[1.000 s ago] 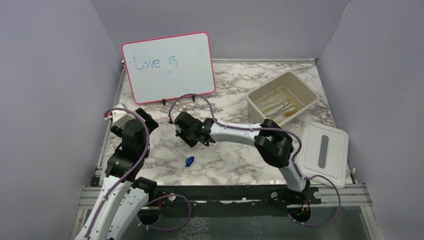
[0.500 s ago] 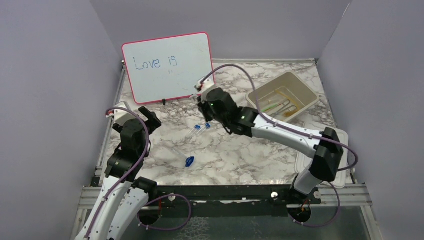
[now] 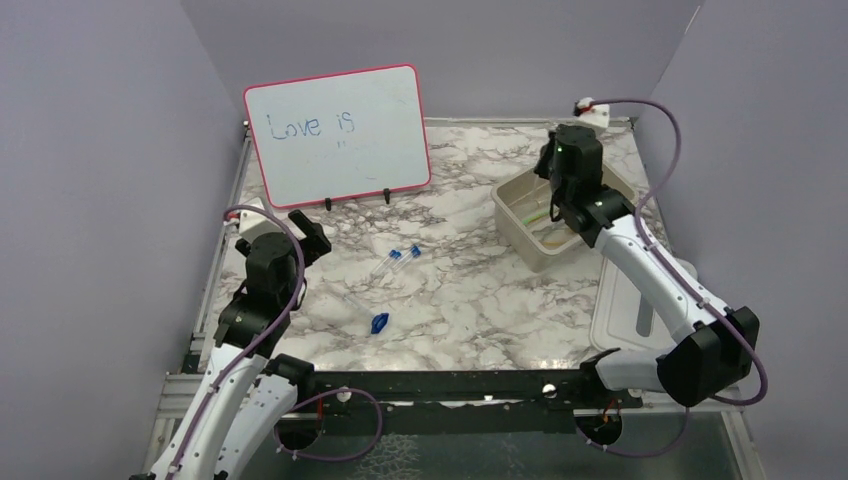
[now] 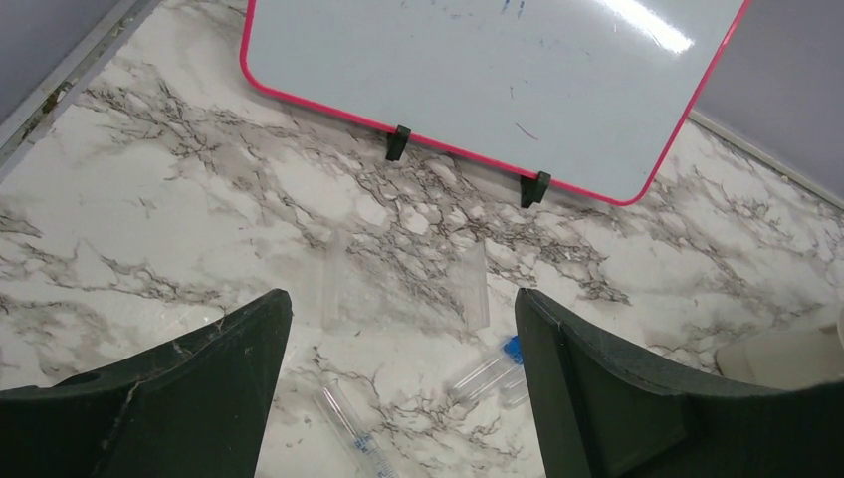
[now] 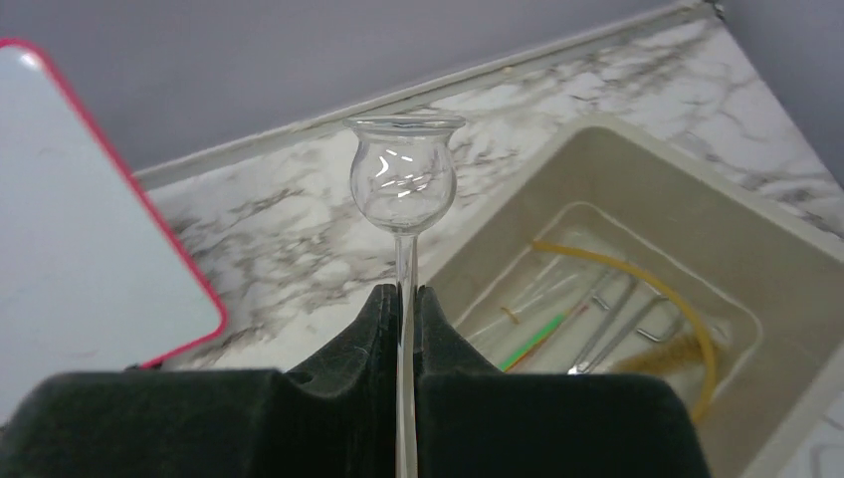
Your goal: Organize the chemistry lab equipment
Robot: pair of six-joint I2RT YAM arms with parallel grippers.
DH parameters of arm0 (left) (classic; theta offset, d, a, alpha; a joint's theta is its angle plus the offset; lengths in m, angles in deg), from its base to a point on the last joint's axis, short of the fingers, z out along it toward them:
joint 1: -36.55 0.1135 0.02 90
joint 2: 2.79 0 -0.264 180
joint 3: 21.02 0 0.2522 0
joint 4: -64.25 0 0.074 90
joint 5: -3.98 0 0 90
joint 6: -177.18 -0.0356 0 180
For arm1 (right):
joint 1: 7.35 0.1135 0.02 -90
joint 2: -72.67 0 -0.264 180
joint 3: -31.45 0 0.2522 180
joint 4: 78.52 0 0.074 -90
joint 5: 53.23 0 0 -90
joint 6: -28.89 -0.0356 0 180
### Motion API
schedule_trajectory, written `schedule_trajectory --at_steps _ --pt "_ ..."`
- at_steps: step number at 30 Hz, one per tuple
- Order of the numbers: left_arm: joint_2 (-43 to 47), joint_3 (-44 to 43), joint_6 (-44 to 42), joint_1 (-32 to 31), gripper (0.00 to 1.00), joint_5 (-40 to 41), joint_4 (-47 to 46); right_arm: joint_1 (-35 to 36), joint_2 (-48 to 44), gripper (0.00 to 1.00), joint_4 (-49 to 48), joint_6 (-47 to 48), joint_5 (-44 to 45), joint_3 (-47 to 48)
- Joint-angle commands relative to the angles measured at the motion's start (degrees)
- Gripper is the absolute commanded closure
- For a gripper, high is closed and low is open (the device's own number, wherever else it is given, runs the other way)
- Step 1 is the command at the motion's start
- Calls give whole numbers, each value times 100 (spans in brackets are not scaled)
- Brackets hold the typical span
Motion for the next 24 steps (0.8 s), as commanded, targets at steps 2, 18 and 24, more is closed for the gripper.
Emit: schedule_trajectory --at_steps 2,18,24 --pt "-57 6 -113 21 15 -245 -202 -1117 39 93 284 -1178 164 -403" --pt "-129 18 -143 22 14 -260 -203 -1524 1856 91 781 -3735 451 -417" --pt "-168 0 -149 22 14 -248 -203 -1619 2445 91 864 -4019 297 -137"
